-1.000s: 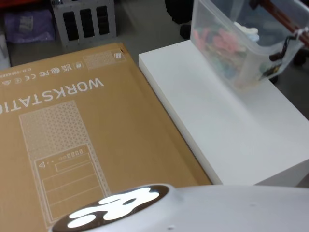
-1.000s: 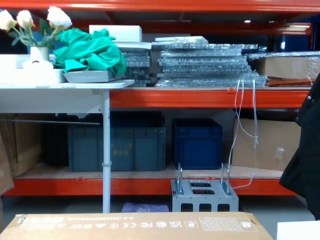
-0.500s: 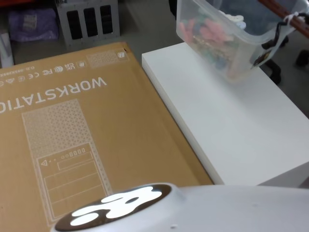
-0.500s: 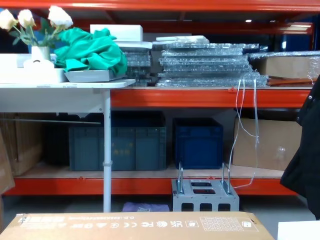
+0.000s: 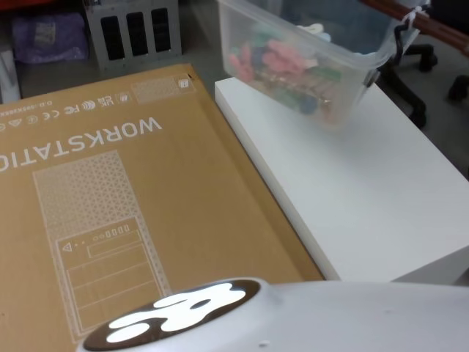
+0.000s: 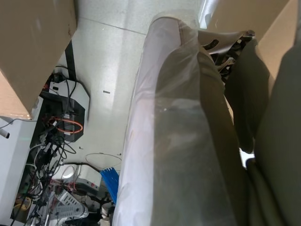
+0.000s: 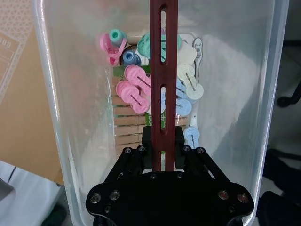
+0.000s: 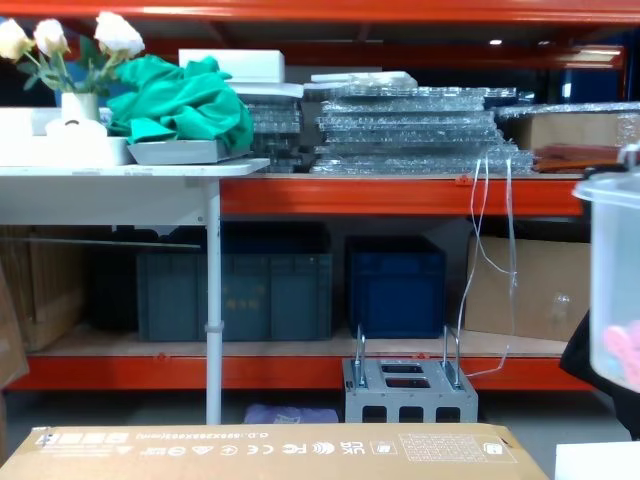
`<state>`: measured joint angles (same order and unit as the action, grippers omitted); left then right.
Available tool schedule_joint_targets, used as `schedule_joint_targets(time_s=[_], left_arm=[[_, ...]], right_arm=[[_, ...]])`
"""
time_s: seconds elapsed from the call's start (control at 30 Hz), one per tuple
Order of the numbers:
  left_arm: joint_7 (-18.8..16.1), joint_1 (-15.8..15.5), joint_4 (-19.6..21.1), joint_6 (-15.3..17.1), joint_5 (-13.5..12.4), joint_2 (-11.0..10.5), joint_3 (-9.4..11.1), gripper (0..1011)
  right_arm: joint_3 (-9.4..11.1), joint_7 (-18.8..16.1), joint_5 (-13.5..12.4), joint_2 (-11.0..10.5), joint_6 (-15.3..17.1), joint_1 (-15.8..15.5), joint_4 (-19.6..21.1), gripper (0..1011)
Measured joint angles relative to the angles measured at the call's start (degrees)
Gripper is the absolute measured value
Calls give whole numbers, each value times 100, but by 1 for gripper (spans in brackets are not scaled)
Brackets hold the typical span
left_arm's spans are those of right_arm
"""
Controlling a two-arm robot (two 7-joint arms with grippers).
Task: Use one hand to grasp the basket and place it at the designated location.
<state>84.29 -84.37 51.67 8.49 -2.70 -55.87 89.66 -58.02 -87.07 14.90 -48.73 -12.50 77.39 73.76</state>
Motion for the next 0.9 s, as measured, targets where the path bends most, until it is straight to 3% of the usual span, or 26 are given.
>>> schedule_joint_targets(time_s=[0.4,0.9], left_arm=[[0,0,-3,0,-1,-1,0,0],[0,0,-1,0,-1,0,0,0]], right_arm=[[-235,-175,-321,272,-884,129,152,237],[-494,-196,-603,332,-1622,125,617,238]])
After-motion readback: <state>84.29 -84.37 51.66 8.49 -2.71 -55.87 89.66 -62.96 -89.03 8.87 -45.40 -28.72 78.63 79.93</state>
